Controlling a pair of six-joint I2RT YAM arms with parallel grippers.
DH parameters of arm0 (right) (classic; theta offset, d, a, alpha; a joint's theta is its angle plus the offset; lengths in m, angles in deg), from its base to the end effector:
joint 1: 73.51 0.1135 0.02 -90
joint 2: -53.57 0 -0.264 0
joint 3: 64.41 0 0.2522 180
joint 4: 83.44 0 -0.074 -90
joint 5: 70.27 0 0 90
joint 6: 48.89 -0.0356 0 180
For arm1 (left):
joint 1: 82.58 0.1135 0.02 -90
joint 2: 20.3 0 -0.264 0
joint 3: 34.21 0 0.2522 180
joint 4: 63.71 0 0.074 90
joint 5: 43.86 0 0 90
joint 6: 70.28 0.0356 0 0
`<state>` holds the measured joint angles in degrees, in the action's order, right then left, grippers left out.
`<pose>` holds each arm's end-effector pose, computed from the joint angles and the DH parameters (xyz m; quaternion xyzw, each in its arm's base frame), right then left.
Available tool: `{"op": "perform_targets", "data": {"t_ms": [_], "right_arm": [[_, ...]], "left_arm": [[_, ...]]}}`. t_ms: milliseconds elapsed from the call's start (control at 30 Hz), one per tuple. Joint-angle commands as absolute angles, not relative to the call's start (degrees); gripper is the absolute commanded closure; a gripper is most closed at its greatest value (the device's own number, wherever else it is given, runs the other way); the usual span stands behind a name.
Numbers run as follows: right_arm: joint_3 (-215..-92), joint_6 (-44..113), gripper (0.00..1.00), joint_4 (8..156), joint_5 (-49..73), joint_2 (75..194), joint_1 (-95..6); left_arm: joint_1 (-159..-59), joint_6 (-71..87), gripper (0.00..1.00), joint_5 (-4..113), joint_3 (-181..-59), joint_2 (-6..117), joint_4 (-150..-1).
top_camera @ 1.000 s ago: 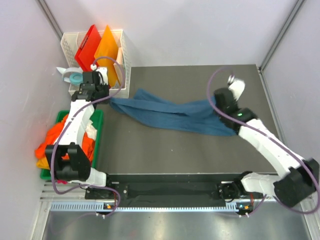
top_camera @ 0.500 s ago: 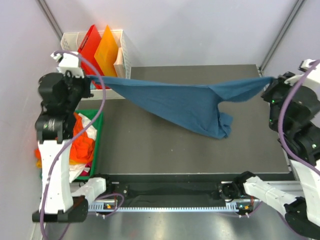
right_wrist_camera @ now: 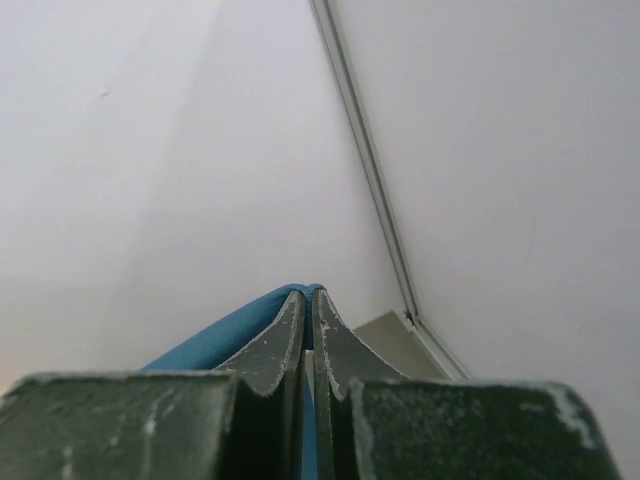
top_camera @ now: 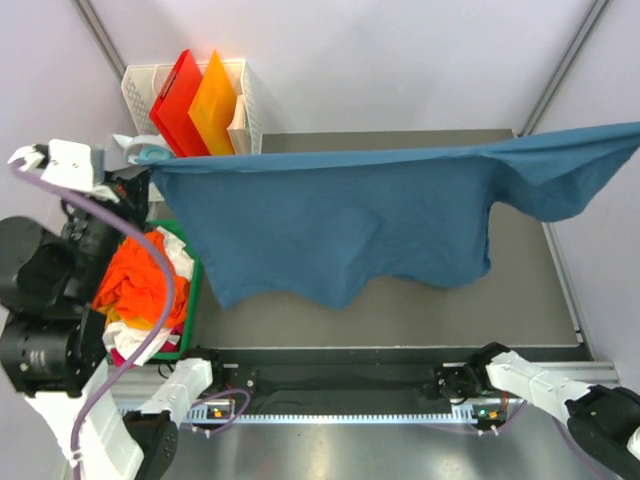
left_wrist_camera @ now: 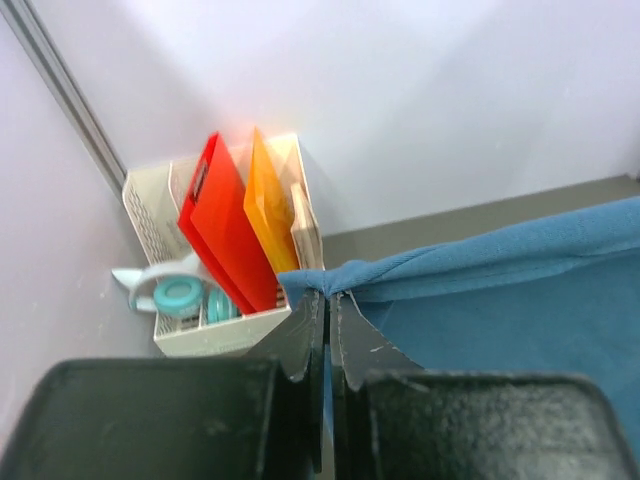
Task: Fold and stack the t-shirts
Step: Flatten out the tshirt
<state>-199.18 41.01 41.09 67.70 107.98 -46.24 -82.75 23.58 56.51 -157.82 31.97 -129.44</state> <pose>0.0097 -0.0247 0.6180 0.2176 0.5584 -0.0303 0.8000 0.0476 -0.0065 0.5719 0.0904 0.6661 -0.0369 0.7394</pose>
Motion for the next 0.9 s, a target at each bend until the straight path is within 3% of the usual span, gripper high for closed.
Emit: {"op": "perform_targets", "data": {"t_ms": [0, 200, 433, 567, 733, 867], "right_arm": [[-204.02, 43.92, 1.00, 43.17, 71.50, 109.12, -46.17], [-199.83, 42.25, 1.00, 42.37, 71.85, 109.38, -46.00], [-185.76, 41.81, 1.00, 49.82, 73.61, 112.44, -46.52], [-184.08, 37.78, 1.00, 51.16, 65.73, 119.91, -55.64], [-188.81, 29.77, 1.00, 49.94, 59.12, 134.65, -64.79], [-201.53, 28.72, 1.00, 48.26, 57.36, 145.84, -68.05]], "left_arm": [[-82.41, 24.64, 1.00, 52.99, -165.12, 33.48, -132.58], [-82.41, 24.03, 1.00, 54.05, -161.99, 31.91, -133.02], [-82.41, 24.90, 1.00, 59.14, -141.61, 32.86, -125.47], [-82.41, 26.13, 1.00, 60.12, -134.14, 39.17, -118.10], [-82.41, 25.26, 1.00, 57.66, -133.75, 50.43, -107.63], [-83.89, 23.77, 1.00, 55.99, -141.30, 63.94, -105.16]]}}
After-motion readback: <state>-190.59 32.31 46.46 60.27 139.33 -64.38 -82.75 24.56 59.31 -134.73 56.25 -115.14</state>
